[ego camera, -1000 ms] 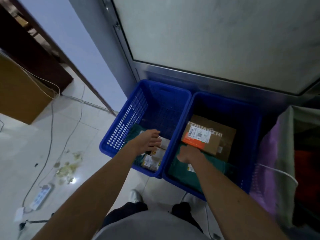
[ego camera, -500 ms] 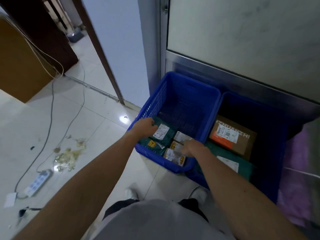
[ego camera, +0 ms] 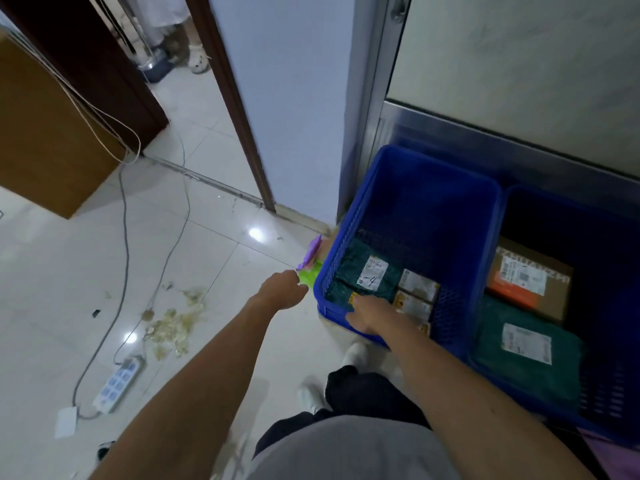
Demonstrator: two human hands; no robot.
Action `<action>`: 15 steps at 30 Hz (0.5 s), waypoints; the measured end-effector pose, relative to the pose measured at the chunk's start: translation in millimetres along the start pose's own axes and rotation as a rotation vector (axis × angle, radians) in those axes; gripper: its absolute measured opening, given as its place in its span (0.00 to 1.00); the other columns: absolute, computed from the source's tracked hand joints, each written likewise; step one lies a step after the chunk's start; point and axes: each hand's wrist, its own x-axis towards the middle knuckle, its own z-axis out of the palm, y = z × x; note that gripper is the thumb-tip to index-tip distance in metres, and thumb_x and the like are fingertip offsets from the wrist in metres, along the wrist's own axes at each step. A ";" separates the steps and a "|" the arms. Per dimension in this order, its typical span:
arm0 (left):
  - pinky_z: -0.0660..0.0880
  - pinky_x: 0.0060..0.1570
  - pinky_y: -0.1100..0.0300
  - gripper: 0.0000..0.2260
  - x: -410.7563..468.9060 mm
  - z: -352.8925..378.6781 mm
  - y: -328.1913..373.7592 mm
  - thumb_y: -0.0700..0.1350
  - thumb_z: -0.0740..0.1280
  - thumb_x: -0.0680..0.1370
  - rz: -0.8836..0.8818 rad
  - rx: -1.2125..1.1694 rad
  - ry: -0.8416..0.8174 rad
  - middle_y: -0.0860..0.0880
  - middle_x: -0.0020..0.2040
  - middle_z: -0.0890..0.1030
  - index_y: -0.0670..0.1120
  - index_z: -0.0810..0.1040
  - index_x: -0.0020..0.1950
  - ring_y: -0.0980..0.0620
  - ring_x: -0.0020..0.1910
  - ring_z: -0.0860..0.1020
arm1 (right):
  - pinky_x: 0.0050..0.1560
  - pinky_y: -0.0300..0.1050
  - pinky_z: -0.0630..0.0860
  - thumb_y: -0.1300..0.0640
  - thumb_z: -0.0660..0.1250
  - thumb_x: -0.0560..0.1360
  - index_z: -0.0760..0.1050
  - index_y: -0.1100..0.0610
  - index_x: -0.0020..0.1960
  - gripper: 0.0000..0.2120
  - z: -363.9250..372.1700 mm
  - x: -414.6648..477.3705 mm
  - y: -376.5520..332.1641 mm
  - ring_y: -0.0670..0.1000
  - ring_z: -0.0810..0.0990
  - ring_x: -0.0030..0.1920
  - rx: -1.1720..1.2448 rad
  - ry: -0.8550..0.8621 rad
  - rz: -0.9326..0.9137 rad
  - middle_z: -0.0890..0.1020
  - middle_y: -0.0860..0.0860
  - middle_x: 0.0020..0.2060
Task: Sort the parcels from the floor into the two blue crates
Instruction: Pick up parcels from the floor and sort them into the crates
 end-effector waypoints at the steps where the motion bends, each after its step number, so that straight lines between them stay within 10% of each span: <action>1: 0.74 0.61 0.52 0.20 5.3 -3.4 -1.8 0.52 0.60 0.81 -0.010 0.011 -0.009 0.44 0.66 0.78 0.43 0.73 0.69 0.43 0.63 0.76 | 0.43 0.50 0.71 0.47 0.56 0.82 0.71 0.60 0.62 0.18 -4.9 6.1 -1.8 0.56 0.76 0.43 -0.001 0.024 -0.001 0.75 0.54 0.45; 8: 0.72 0.62 0.52 0.20 38.2 -41.2 -4.3 0.52 0.60 0.81 -0.039 -0.019 0.055 0.43 0.67 0.77 0.43 0.74 0.70 0.43 0.65 0.74 | 0.56 0.53 0.73 0.49 0.55 0.83 0.64 0.60 0.75 0.24 -47.8 45.8 -11.4 0.61 0.76 0.61 0.019 0.028 -0.006 0.74 0.60 0.68; 15: 0.74 0.60 0.50 0.17 74.7 -77.1 -20.0 0.50 0.60 0.81 -0.026 0.002 0.024 0.42 0.62 0.80 0.41 0.77 0.63 0.41 0.61 0.76 | 0.59 0.54 0.74 0.49 0.55 0.84 0.66 0.61 0.74 0.23 -73.8 75.1 -46.7 0.61 0.76 0.62 0.053 0.057 -0.055 0.74 0.60 0.68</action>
